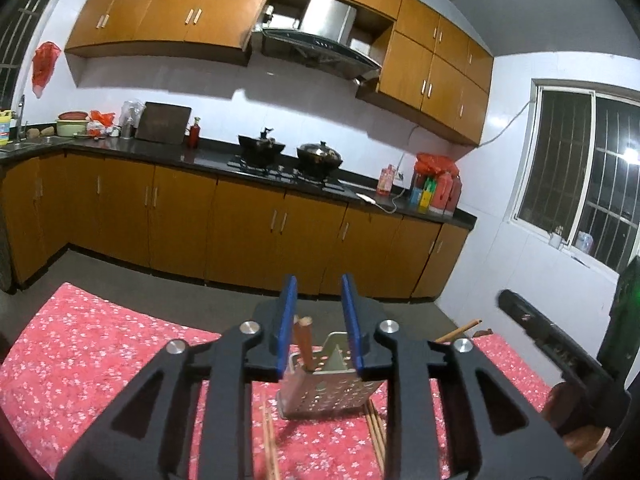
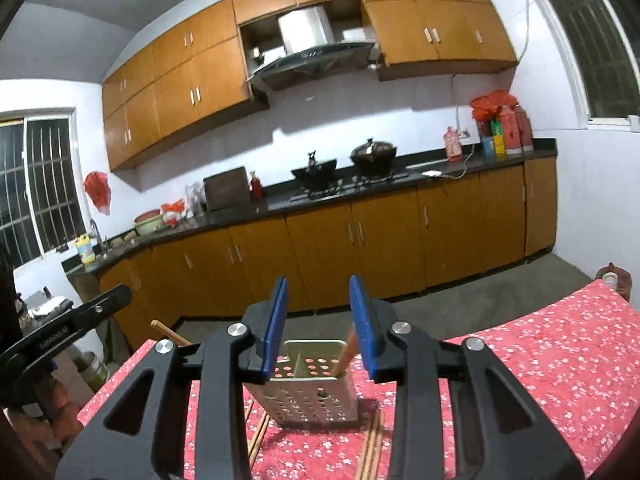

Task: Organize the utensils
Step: 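Open the left tool to drop its chopstick into the holder while the right tool opens too, then lower the right tool onto a chopstick and close it while the left tool grasps another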

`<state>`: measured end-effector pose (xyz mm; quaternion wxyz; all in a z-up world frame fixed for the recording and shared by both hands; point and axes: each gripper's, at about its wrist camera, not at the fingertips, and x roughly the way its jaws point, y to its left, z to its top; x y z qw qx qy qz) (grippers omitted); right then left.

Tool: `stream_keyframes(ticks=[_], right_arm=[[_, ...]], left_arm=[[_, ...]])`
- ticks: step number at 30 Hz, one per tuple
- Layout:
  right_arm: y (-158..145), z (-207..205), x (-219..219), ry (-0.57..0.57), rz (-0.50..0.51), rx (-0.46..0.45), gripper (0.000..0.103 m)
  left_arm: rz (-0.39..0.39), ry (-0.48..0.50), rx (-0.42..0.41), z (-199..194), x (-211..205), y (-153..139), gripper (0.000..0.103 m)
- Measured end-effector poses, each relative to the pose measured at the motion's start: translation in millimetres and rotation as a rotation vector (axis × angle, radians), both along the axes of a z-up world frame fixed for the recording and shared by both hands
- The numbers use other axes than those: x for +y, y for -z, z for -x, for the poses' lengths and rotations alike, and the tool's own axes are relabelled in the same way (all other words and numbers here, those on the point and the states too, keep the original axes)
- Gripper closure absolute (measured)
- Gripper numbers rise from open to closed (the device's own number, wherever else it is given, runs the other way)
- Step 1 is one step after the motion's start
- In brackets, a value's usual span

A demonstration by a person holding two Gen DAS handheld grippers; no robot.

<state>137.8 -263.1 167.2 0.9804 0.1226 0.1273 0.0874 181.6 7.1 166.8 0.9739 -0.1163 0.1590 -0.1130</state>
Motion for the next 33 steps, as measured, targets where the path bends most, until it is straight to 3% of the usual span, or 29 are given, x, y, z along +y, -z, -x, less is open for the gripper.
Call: stream_keyframes(ticks=[4, 6, 9, 13, 17, 22, 28, 33], right_arm=[[26.4, 7.8, -17.4, 0.063, 0.027, 0.092, 0.070], [57.7, 1.8, -25.0, 0.083, 0.052, 0.207, 0.070], [106.9, -10.0, -28.0, 0.064, 0.049, 0.395, 0.070], [163.2, -16.0, -14.6, -0.015, 0.030, 0.568, 0.082], [190.1, -17.7, 2.9, -0.062, 0.049, 0.626, 0.085], [209.1, -21.6, 14.4, -0.089, 0.078, 0.669, 0.085], [212.6, -17.9, 12.7, -0.023, 0.166, 0.660, 0.095], [213.7, -19.3, -3.1, 0.026, 0.153, 0.663, 0.095]], left_arm=[[-0.043, -0.056, 0.043, 19.5, 21.8, 19.4, 0.075], [-0.081, -0.085, 0.093, 21.2, 29.6, 37.0, 0.075], [-0.136, -0.110, 0.212, 17.6, 39.6, 77.5, 0.075], [-0.175, -0.099, 0.379, 12.7, 46.2, 132.4, 0.075], [-0.187, -0.062, 0.485, 10.6, 40.6, 168.1, 0.075], [-0.189, -0.023, 0.535, 12.4, 30.8, 192.0, 0.075], [-0.177, 0.006, 0.558, 13.0, 23.7, 200.7, 0.075], [-0.161, 0.033, 0.572, 12.2, 20.4, 205.3, 0.076]])
